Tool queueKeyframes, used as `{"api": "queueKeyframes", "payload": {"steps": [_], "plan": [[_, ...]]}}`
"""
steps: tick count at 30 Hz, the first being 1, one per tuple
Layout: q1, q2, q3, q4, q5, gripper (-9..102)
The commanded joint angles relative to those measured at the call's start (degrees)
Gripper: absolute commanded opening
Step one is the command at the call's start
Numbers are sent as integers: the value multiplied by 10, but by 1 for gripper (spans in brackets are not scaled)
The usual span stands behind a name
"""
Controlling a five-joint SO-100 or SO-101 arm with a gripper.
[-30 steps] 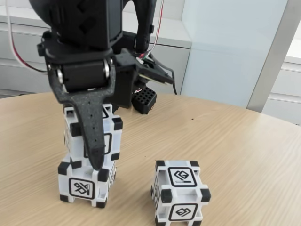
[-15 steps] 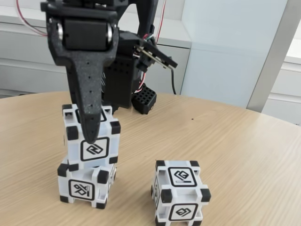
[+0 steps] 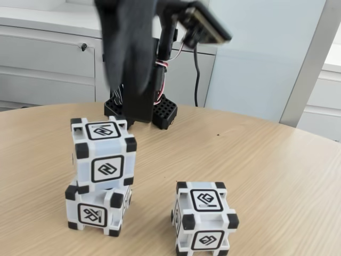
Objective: Stack cubes from left to right.
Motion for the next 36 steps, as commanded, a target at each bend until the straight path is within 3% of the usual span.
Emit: {"api": "queueKeyframes", "payload": {"steps": [1, 11, 25, 36], "plan": [[-63, 44, -7, 8, 20, 34], [-256, 4, -1, -32, 213, 33], [-254, -254, -1, -165, 247, 33], [-263, -338, -1, -185, 241, 33]]}}
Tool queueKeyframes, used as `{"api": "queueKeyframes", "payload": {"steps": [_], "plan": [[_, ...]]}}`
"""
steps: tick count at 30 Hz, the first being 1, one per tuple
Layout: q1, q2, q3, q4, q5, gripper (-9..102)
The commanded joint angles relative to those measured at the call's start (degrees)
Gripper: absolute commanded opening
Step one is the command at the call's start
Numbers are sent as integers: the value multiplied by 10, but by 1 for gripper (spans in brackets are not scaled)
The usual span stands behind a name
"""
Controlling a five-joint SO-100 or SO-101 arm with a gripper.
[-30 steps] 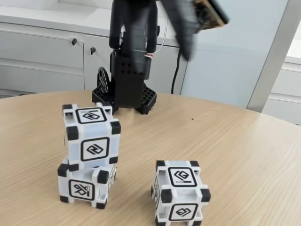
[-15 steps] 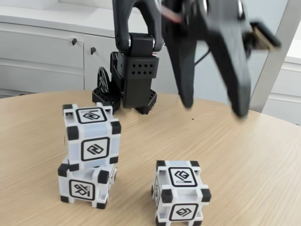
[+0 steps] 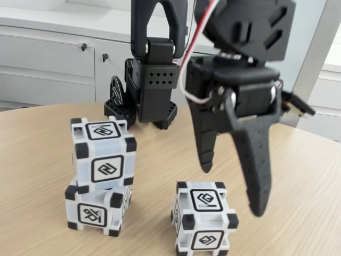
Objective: Stack cubes from left to right.
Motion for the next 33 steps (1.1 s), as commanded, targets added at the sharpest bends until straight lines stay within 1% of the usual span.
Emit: {"api": "queueKeyframes", "payload": {"steps": [1, 10, 16, 20, 27, 30, 33], "plan": [[-4, -5, -4, -5, 6, 33], [5, -13, -2, -5, 9, 33], [5, -83, -4, -5, -5, 33], [8, -112, -11, -5, 8, 32], [9, -114, -4, -5, 35, 31], [32, -114, -4, -5, 50, 30], [61, -113, -4, -5, 43, 30]]}}
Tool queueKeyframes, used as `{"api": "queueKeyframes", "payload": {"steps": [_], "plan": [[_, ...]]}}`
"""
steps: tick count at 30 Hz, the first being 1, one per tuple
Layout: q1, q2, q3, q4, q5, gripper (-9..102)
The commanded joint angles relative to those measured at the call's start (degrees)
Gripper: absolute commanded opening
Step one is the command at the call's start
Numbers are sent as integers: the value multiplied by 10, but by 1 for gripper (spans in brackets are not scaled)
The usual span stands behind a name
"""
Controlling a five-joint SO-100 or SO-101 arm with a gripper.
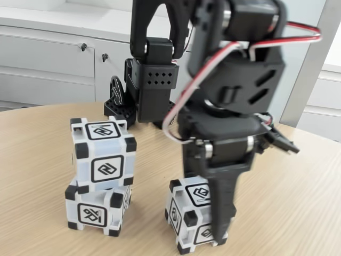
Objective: Stack cubes from left to right.
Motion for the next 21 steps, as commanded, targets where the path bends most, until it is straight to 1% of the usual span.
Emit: {"api": "queueKeyframes", "payload": {"steps": [1, 6, 10, 15, 21], "plan": [[26, 4, -3, 4, -4, 30], [27, 3, -3, 4, -14, 30], [27, 3, -3, 4, -14, 23], [28, 2, -3, 4, -12, 21], [28, 2, -3, 4, -12, 12]]}}
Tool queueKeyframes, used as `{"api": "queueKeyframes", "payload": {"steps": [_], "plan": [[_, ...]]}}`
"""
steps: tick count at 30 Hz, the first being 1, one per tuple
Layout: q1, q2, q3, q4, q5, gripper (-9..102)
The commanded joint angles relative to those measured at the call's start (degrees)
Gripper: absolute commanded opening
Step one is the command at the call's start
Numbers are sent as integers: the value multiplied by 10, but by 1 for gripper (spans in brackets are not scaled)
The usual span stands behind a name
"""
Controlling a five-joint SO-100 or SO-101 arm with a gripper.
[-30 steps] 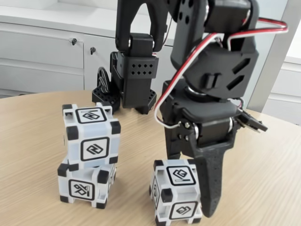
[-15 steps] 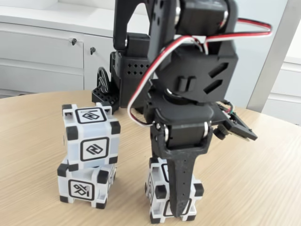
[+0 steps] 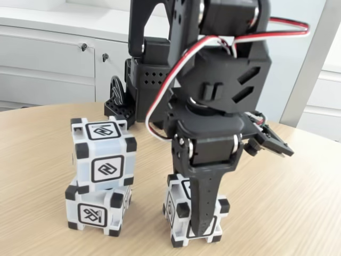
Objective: Stack cubes from left to right.
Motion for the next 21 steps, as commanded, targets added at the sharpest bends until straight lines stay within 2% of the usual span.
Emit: {"api": "queueKeyframes", "payload": {"steps": [1, 13, 21], "plan": [[7, 3, -2, 0, -1, 12], [9, 76, -43, 17, 48, 11], [7, 179, -145, 104, 95, 12]]}}
